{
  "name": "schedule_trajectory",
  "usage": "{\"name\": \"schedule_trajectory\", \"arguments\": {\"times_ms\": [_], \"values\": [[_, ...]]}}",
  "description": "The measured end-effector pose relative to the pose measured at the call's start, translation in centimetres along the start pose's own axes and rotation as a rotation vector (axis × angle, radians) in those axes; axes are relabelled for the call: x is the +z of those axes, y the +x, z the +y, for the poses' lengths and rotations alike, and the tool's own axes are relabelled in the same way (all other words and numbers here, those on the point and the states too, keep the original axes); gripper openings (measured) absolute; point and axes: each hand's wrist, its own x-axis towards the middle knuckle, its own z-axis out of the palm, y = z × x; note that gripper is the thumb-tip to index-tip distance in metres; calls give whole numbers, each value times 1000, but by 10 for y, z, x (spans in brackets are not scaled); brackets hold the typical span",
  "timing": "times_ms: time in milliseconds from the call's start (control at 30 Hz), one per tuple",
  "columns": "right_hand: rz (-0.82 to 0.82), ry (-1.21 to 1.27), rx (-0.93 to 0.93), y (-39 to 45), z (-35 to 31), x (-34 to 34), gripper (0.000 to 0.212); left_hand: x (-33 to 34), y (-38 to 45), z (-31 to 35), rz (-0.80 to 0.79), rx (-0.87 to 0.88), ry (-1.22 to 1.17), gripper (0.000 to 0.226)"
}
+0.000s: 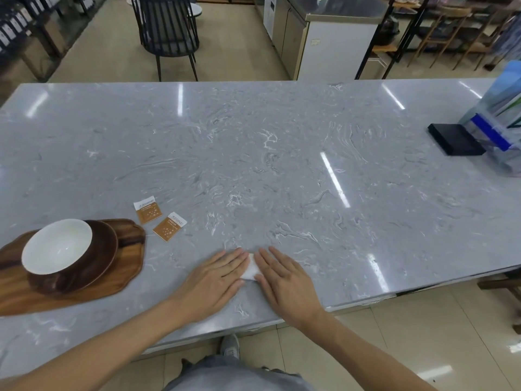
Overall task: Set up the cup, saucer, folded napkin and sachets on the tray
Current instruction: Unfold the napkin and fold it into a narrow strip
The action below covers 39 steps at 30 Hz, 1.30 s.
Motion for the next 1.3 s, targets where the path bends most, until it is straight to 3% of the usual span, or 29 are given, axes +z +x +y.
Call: {"name": "schedule_trajectory", "arguments": {"times_ms": [200,433,600,800,933,1067,1300], "values": [[-148,155,96,1,-1,-1,52,-5,12,15,-25,-167,-126,58],[-175,227,167,11,8,-6,52,-6,29,17,-9,-176,-102,58],[-165,101,106,1,11,-5,53,6,17,10,-78,-143,60,57],[-286,44,137,-1,11,-8,57,2,18,10,-136,-168,44,62],[-322,187,196,8,15,-17,55,1,19,13,-106,-271,-210,56],[-458,326,335,31,27,-28,57,-10,27,9,-20,-382,-408,55],[-404,949,444,23,39,-56,32,-31,16,16,-25,-463,-557,24]]}}
